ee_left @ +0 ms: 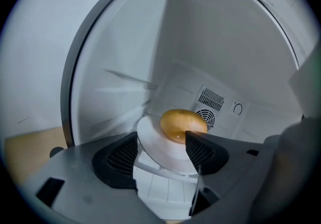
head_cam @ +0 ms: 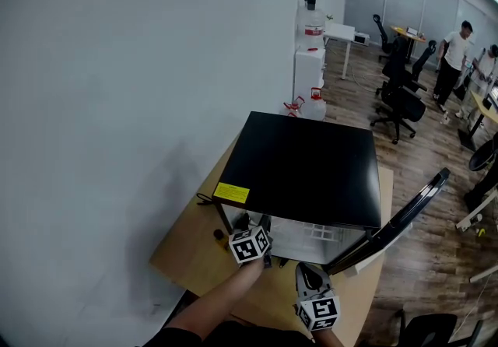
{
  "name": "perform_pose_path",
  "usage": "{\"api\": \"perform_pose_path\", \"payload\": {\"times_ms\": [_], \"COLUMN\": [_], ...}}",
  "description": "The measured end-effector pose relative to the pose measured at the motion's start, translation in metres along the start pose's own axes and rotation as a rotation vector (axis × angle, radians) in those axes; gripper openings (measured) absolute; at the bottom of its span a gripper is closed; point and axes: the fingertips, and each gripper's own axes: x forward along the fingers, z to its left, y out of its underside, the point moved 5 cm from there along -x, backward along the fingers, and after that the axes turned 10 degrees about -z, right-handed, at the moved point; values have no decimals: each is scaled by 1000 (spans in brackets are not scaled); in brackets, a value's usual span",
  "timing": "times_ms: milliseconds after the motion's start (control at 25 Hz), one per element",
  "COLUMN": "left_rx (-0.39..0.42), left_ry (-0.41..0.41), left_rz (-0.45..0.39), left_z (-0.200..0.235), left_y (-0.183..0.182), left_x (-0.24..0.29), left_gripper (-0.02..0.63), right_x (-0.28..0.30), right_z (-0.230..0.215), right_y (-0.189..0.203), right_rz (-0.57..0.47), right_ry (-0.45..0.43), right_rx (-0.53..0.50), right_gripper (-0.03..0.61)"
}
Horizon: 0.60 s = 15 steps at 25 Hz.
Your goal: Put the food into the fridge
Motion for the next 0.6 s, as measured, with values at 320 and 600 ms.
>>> {"api": "perform_pose_path", "payload": {"times_ms": [320,600], "left_rx": [45,24], "left_ry": [23,57], "left_rz": [-13,-71], "left_z": [-3,0], "left_y": [3,4], "left_x": [5,-8], "left_gripper": [290,313], "right_x": [-6,-14], "right_z": [4,8], "right_y": [0,-8], "right_rz": [4,-36], "right_ry": [17,63], "right_rx": [16,17], "right_gripper": [60,60]}}
